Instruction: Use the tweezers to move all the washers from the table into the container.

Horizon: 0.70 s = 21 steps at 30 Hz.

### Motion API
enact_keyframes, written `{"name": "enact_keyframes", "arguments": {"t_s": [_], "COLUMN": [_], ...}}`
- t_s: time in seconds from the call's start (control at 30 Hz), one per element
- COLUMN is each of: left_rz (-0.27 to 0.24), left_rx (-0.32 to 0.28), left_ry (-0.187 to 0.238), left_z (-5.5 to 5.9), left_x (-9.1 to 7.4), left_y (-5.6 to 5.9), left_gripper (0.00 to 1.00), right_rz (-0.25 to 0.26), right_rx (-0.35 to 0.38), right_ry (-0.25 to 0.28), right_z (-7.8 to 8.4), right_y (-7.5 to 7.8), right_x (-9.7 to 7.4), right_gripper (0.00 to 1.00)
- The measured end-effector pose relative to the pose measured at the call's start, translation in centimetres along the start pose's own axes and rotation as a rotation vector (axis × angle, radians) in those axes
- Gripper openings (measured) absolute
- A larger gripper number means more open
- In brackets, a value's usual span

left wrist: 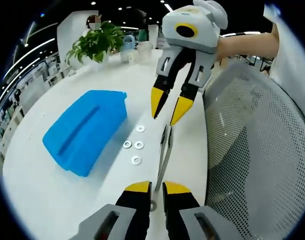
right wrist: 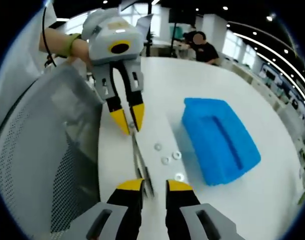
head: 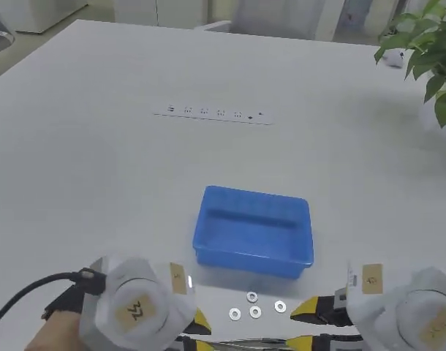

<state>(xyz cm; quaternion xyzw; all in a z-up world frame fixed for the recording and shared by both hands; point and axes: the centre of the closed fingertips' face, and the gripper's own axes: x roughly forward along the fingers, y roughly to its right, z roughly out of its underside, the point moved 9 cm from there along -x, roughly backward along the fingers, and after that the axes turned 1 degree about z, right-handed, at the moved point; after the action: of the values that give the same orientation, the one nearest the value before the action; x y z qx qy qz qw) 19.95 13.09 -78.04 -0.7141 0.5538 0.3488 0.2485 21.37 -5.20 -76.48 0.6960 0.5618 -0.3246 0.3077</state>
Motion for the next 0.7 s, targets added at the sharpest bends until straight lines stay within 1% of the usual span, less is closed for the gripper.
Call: {"name": "enact_keyframes", "arguments": {"t_s": [0.07,0.1,0.17,0.2,0.27,0.4,0.5,0.6,0.67,0.7], "left_rz": [-0.002,-0.002,0.017,0.009,0.015,0.019,0.018,0.017,0.019,0.016], "left_rx": [0.036,0.038,0.061,0.089,0.091,0.097,0.128,0.144,0.173,0.175], "left_ry": [-0.017,-0.022,-0.047,-0.057,-0.053,-0.045,-0.056,-0.068,-0.078,-0.080], "left_z": [0.1,0.1,0.2,0.2,0.0,-0.2,-0.3,-0.3,-0.4,-0.4], "left_x": [0.2,0.4,0.7,0.8,0.9,1.0,1.0,1.0,1.0,1.0], "left_y": [-0.1,-0.1,-0.1,-0.2,-0.2,-0.3,-0.3,-0.3,-0.2,-0.2], "left_gripper": [0.05,0.05,0.03,0.02,0.00,0.00,0.00,0.00,0.00,0.00], "right_rz": [-0.017,-0.029,-0.045,-0.053,-0.064,-0.077,-0.090,-0.096,-0.101,-0.101], "right_rx": [-0.013,-0.021,-0.034,-0.037,-0.035,-0.039,-0.041,-0.040,-0.044,-0.051], "right_ry": [-0.011,-0.022,-0.028,-0.030,-0.031,-0.038,-0.050,-0.057,-0.062,-0.066], "right_z": [0.0,0.1,0.1,0.1,-0.1,-0.2,0.0,0.1,0.0,0.0], "right_y": [-0.1,-0.1,-0.2,-0.3,-0.3,-0.3,-0.2,0.0,-0.1,-0.1], "right_x": [0.3,0.5,0.7,0.8,0.9,1.4,1.9,2.2,2.5,2.6], "right_gripper": [0.16,0.17,0.16,0.15,0.15,0.13,0.10,0.09,0.08,0.08]}}
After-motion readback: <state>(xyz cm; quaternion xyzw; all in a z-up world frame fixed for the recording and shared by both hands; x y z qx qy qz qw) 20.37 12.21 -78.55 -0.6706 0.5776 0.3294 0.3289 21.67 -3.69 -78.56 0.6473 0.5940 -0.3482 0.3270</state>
